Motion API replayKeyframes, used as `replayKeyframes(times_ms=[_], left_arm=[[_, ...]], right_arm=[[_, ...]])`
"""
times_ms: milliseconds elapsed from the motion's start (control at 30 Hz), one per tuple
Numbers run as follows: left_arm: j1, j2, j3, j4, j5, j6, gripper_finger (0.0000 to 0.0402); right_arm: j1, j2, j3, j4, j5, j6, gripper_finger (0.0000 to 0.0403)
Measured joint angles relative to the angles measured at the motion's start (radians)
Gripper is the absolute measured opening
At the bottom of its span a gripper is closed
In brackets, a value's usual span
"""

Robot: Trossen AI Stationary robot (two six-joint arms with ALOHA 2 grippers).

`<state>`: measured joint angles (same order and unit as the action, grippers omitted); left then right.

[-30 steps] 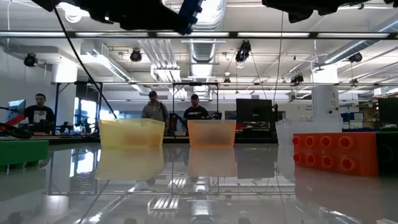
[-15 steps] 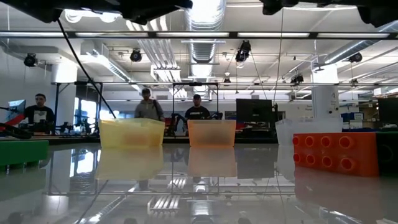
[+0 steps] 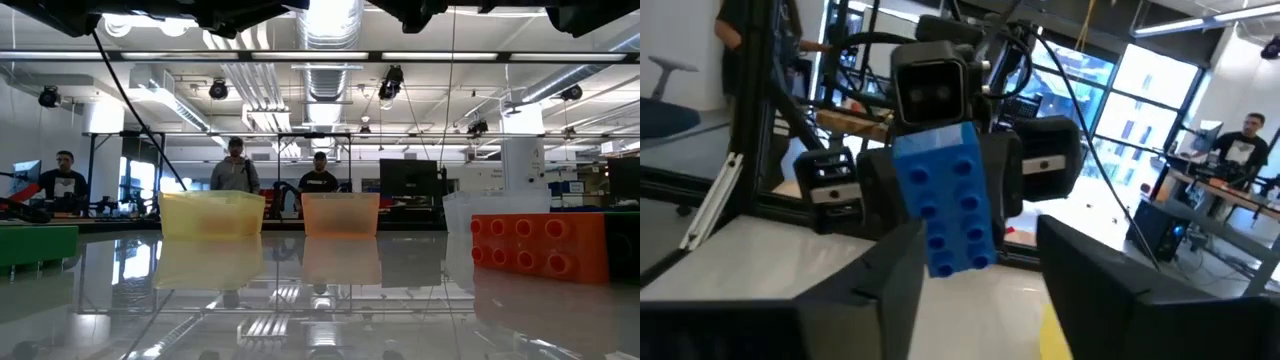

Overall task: Sort & place blocks by color
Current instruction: Put the blue game piece into the orange bin

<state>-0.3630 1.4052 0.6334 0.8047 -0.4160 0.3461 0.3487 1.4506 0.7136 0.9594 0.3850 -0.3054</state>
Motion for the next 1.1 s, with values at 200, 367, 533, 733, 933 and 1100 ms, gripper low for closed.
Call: replayKeyframes(times_ms=[200, 367, 533, 733, 933, 1100], left_arm=[[0.001, 0.000, 0.000, 0.000, 0.000, -0.003, 0.0132], [0.002, 0.000, 0.000, 0.000, 0.000, -0.003, 0.0132], [0.003, 0.000, 0.000, 0.000, -0.001, -0.003, 0.0132], [0.003, 0.000, 0.001, 0.002, -0.009, -0.010, 0.0132], [0.003, 0.000, 0.001, -0.001, -0.011, -0.027, 0.0136], [0.003, 0.000, 0.001, -0.001, -0.012, -0.027, 0.0140]], right_arm=[[-0.027, 0.013, 0.016, -0.008, -0.024, 0.007, 0.0238], [-0.049, 0.035, 0.048, -0.011, -0.158, 0.007, 0.0267], [-0.070, 0.060, 0.075, -0.015, -0.152, 0.000, 0.0277], [-0.072, 0.090, 0.114, -0.012, -0.156, -0.045, 0.0268], [-0.073, 0.104, 0.135, -0.019, -0.157, -0.066, 0.0238], [-0.072, 0.108, 0.147, -0.035, -0.157, -0.065, 0.0193]])
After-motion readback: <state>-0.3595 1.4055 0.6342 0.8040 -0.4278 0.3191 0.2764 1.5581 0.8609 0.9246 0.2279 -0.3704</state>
